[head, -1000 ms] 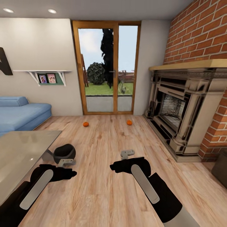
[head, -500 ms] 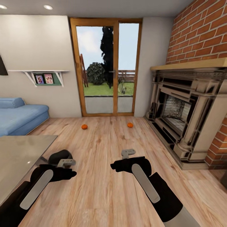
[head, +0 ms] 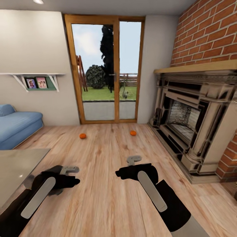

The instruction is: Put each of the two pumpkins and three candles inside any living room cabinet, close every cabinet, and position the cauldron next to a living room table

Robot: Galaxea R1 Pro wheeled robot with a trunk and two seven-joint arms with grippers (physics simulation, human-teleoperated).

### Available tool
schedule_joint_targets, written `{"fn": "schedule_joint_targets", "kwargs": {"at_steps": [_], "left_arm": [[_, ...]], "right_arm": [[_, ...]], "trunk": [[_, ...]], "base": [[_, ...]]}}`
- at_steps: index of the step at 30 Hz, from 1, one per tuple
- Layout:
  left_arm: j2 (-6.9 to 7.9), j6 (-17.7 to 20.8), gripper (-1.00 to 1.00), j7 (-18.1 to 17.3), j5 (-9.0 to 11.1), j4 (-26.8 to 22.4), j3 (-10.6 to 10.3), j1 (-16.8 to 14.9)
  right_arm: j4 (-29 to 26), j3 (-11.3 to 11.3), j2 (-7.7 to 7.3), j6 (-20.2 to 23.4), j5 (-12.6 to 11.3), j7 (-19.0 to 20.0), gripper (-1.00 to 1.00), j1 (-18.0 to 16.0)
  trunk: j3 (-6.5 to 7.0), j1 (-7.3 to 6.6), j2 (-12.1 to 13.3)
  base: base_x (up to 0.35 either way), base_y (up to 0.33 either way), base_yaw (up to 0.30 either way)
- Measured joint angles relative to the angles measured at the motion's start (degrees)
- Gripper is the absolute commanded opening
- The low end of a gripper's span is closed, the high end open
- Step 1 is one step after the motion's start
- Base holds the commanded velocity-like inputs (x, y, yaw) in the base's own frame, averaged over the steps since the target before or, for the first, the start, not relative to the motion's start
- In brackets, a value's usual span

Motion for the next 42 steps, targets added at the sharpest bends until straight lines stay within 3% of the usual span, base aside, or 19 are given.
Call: {"fn": "schedule_joint_targets", "kwargs": {"at_steps": [8, 42], "left_arm": [[0.01, 0.0, 1.0, 0.0, 0.0, 0.1, 0.1, 0.0], [-0.03, 0.0, 1.0, 0.2, 0.0, 5.6, 0.7, -2.2]], "right_arm": [[0.0, -0.1, 0.01, 0.0, 0.0, 0.0, 1.0, 0.0], [0.0, -0.3, 0.01, -2.5, -0.1, -0.1, 1.0, 0.0]], "trunk": [[0.0, 0.0, 0.0], [0.0, 0.0, 0.0]], "base": [[0.338, 0.0, -0.135], [0.339, 0.0, -0.003]]}}
